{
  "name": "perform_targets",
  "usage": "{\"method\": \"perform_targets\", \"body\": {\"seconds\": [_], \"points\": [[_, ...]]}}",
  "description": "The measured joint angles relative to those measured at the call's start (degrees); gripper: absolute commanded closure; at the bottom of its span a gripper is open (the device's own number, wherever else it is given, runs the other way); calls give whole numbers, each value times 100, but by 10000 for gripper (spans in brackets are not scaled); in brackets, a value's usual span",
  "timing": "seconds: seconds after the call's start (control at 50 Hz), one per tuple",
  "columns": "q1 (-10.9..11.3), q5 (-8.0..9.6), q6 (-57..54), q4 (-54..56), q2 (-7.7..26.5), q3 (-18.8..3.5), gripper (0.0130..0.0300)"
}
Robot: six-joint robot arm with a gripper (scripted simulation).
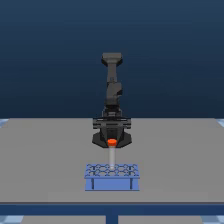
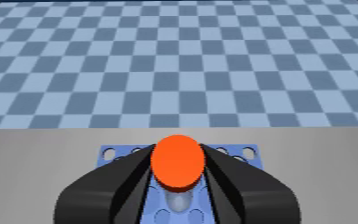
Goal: Pick up the centrifuge tube on the rack
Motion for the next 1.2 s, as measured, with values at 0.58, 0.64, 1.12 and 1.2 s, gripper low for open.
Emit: {"method": "perform_targets", "body": {"seconds": [0.58,0.64,1.12,1.2], "points": [[0,88,-633,604,-42,-41,300],[0,95,-619,581,-46,-45,300],[0,162,71,-170,-80,-79,300],[0,174,236,-345,-86,-86,300]]}}
